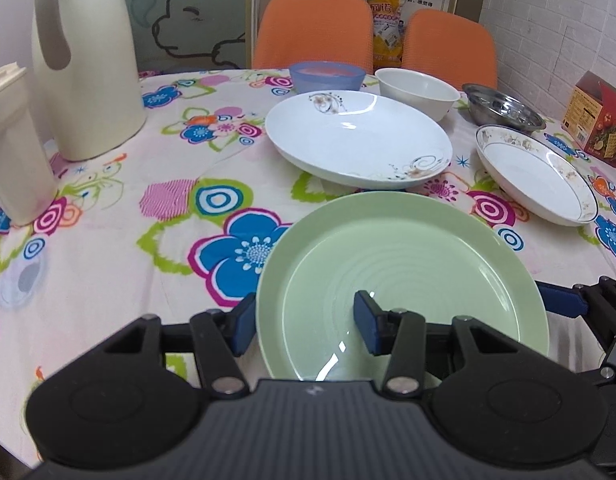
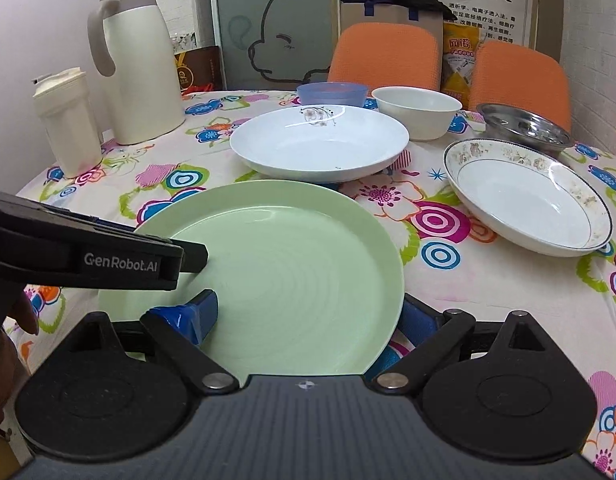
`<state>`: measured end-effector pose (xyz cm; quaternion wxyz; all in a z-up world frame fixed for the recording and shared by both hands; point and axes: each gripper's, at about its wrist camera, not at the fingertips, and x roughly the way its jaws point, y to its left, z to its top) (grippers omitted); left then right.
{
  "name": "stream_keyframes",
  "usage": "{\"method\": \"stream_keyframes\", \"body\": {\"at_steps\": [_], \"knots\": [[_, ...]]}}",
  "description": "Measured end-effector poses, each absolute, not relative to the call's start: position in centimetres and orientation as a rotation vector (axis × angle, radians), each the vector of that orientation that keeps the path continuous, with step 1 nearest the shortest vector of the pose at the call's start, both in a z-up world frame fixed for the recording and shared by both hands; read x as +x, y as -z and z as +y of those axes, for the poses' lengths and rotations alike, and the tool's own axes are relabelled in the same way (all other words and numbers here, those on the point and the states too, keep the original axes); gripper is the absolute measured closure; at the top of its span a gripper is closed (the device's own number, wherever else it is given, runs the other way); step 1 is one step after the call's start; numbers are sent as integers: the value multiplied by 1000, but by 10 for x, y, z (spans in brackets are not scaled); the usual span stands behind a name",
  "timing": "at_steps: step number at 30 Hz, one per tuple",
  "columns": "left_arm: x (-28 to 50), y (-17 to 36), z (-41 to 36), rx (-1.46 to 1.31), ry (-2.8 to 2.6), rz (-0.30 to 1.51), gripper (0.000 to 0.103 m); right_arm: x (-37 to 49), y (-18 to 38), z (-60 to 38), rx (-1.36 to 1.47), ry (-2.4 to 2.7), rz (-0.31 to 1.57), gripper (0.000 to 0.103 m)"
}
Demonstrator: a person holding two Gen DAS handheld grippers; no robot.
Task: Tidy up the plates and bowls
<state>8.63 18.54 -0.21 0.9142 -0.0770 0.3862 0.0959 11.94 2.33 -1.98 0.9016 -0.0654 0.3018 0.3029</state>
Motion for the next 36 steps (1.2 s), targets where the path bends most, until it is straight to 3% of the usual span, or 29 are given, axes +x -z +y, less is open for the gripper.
{"method": "stream_keyframes", "body": {"at_steps": [1,2,3,4,8,13,24,25,27,36], "knots": [[85,2,187,-166,-195,794,57,119,21,24,-143,-637,623,20],[83,2,189,-174,-199,795,43,118,20,22,-146,-657,626,20],[81,1,193,-189,-201,790,21,120,19,19,-139,-685,635,22],[78,-3,198,-211,-199,761,20,123,15,12,-113,-693,642,22],[85,-26,216,-214,-206,683,18,147,-20,-19,-14,-607,539,21],[142,-45,239,-192,-237,635,16,215,-44,9,-107,-619,522,21],[259,-20,267,-212,-173,790,16,298,-9,62,-130,-662,699,21],[263,-16,265,-205,-173,800,18,300,-6,65,-127,-665,710,21],[270,-10,263,-202,-160,824,31,301,-1,71,-126,-673,726,21],[272,2,258,-180,-141,840,34,293,5,68,-163,-694,702,20]]}}
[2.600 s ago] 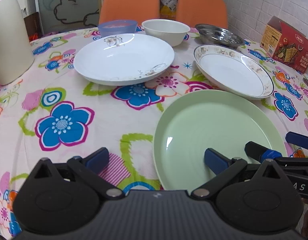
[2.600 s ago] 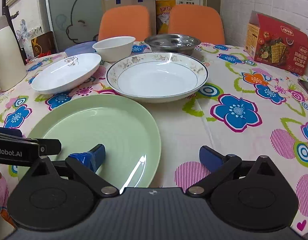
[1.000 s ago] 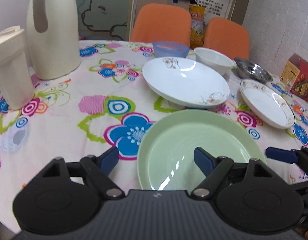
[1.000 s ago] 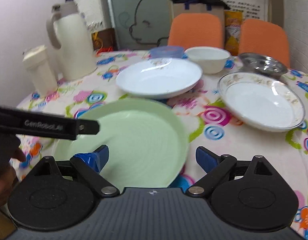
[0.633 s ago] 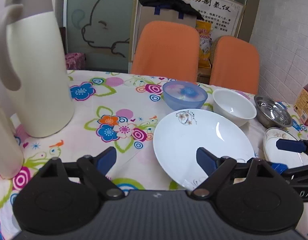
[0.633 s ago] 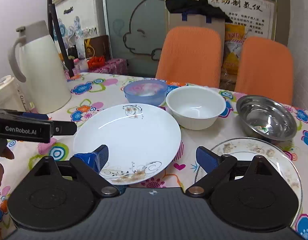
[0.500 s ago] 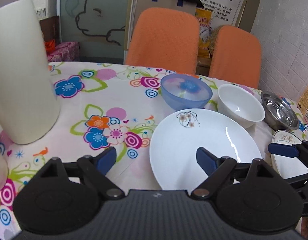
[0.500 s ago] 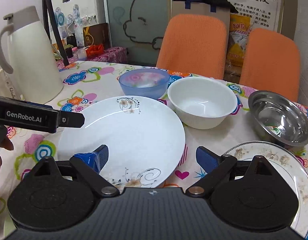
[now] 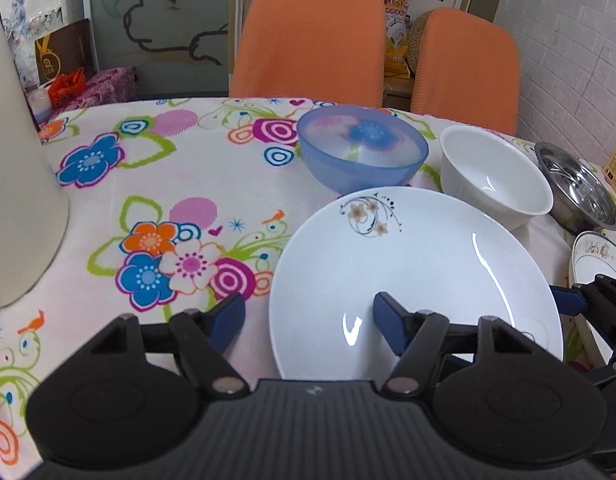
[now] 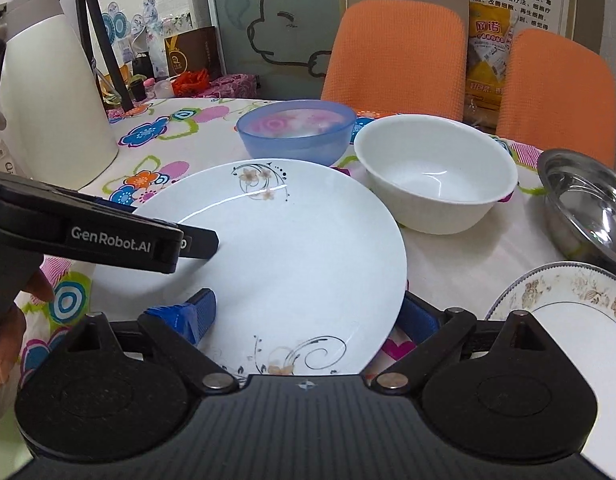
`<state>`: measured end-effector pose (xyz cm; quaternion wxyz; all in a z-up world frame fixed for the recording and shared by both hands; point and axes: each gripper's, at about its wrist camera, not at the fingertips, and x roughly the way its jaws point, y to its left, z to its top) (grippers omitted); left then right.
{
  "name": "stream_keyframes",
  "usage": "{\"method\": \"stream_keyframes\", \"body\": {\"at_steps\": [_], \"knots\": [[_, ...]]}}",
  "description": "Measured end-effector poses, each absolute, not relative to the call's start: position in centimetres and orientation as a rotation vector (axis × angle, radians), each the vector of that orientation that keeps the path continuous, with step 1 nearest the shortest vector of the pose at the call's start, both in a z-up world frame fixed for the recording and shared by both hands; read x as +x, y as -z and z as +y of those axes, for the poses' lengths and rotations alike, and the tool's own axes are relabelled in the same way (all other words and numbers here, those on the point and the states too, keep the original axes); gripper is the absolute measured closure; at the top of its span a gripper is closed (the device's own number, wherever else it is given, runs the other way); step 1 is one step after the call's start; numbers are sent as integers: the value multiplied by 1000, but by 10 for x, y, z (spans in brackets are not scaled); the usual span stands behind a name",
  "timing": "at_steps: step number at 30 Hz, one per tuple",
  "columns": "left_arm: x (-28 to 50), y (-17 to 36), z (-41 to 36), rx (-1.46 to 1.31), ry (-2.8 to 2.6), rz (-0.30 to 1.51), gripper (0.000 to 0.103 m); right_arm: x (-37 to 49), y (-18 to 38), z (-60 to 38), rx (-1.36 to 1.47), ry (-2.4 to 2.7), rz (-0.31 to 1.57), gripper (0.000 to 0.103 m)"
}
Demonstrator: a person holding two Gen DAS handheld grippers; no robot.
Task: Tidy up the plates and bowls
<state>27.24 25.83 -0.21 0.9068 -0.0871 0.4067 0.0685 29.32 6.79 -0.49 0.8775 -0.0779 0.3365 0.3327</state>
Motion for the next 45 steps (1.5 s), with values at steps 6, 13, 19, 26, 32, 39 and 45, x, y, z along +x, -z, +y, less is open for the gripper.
{"method": "stream_keyframes", "body": {"at_steps": [6,13,19,26,32,39,45], "knots": [[273,1,256,-179,-127,827,52,288,4,73,-184,-729,691,19],[270,-11,254,-222,-169,830,61,280,-7,76,-191,-730,718,19],[247,-36,251,-225,-182,798,61,254,-32,67,-159,-740,651,19],[194,-57,234,-199,-177,748,61,205,-41,52,-146,-745,605,19],[142,-51,213,-178,-180,738,62,166,-33,36,-130,-747,616,19],[98,-29,192,-189,-166,769,62,132,-16,21,-115,-731,659,19],[87,-16,189,-185,-179,776,62,127,-4,20,-102,-747,682,19]]}}
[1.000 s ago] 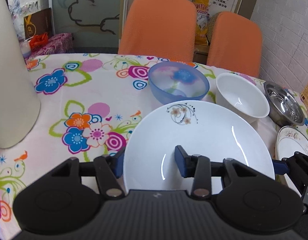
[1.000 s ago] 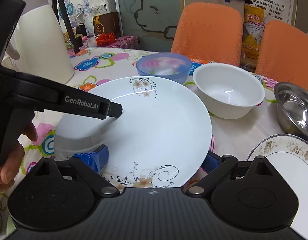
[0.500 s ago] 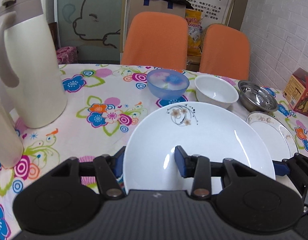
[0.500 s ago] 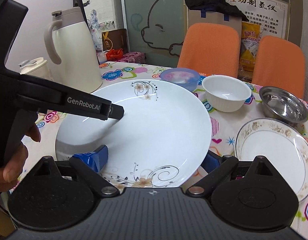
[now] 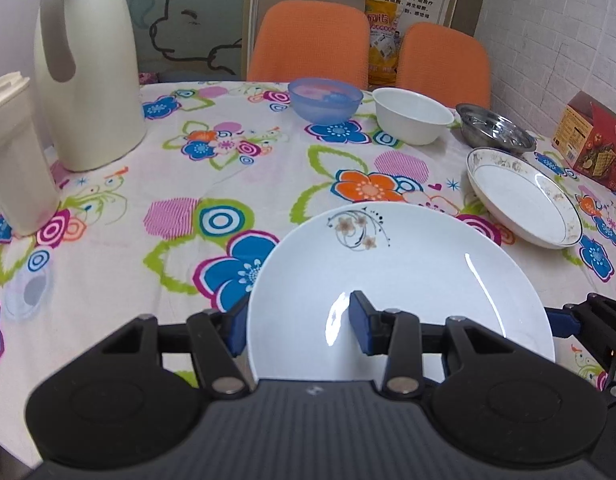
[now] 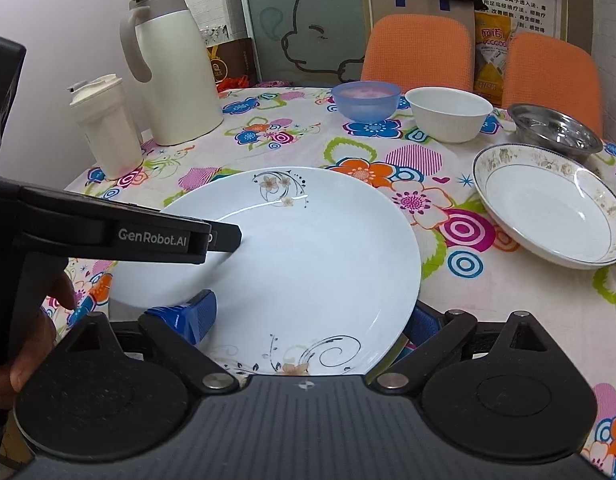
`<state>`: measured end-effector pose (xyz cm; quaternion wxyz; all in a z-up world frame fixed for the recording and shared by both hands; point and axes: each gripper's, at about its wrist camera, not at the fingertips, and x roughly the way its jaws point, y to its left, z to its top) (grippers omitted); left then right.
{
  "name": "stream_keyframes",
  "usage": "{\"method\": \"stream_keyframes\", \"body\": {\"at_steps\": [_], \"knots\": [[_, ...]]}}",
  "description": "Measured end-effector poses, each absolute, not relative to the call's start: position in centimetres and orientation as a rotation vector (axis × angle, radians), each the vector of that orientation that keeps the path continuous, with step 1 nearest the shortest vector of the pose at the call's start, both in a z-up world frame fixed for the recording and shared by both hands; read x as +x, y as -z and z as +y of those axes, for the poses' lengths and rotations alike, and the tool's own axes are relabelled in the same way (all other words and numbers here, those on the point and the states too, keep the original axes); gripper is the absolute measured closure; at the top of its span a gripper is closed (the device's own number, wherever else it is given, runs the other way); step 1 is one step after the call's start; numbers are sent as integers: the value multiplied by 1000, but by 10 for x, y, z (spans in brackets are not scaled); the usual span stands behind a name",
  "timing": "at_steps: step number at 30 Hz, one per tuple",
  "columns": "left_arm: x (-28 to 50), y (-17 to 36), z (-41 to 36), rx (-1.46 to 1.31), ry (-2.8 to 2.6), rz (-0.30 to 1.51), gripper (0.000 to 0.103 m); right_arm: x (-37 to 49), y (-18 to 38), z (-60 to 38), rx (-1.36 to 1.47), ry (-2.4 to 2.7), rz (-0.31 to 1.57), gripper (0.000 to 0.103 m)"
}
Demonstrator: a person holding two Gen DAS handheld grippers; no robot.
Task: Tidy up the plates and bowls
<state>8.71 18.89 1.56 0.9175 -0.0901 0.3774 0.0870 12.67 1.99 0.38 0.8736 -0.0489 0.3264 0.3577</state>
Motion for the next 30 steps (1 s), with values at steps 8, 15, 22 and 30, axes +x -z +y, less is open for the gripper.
{"method": "stream_keyframes", "body": {"at_steps": [8,15,22,30], "knots": [[87,-3,199,-253,-140,802,61,123,3,15,-70,-749,682,19],[84,-10,198,-232,-150,760,48,120,-3,10,-59,-695,635,20],[84,-29,193,-194,-161,709,42,121,-16,-2,-24,-674,559,20],[93,-28,171,-143,-151,742,38,132,-13,-26,37,-661,583,20]]}}
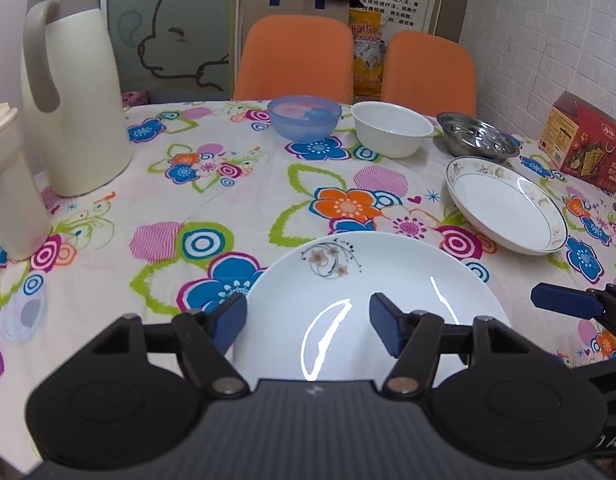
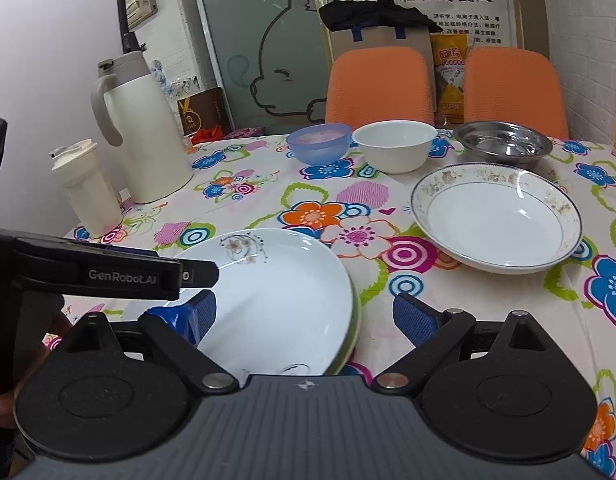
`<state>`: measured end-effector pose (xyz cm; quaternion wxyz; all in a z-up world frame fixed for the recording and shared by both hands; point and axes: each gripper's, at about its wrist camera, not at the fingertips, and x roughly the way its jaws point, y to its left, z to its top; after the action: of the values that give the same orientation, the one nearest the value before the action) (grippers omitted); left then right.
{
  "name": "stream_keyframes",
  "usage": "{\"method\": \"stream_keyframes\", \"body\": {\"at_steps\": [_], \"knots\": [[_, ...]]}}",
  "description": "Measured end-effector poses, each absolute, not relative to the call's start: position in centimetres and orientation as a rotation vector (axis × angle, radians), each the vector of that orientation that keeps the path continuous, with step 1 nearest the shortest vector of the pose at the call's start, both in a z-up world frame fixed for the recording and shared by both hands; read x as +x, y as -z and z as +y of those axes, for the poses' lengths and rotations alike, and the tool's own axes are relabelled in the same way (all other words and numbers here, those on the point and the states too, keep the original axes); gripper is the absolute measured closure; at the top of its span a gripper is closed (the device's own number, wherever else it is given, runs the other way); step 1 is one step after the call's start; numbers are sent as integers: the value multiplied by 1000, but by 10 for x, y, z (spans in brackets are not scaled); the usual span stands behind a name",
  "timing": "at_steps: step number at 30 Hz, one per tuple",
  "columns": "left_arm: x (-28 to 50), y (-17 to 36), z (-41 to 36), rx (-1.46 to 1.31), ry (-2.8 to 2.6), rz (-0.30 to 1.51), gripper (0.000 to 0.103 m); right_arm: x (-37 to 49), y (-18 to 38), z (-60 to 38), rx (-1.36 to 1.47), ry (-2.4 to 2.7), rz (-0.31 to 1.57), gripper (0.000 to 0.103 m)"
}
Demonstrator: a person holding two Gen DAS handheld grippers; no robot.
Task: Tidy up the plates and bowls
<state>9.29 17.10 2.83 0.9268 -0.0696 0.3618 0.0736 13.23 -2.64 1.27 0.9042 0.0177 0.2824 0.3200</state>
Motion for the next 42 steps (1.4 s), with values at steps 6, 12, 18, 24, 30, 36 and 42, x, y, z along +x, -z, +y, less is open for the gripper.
{"method": "stream_keyframes", "body": {"at_steps": [6,12,18,24,30,36,42], "knots": [[104,-32,152,-107,-139,744,36,148,-10,-72,117,-566,583,20],[128,-34,128,-72,-103,763,35,167,-6,-115,190,-478,591,20],[154,-35,107,-34,-70,787,34,187,0,-140,221,-427,601,20],[174,-32,99,5,-63,815,34,208,3,-160,258,-397,606,20],[201,-33,103,-44,-14,875,32,235,2,-161,252,-406,609,20],[262,-36,104,-161,52,940,32,281,-7,-145,147,-407,606,20],[310,-27,86,-140,81,969,32,309,9,-133,51,-375,696,20]]}}
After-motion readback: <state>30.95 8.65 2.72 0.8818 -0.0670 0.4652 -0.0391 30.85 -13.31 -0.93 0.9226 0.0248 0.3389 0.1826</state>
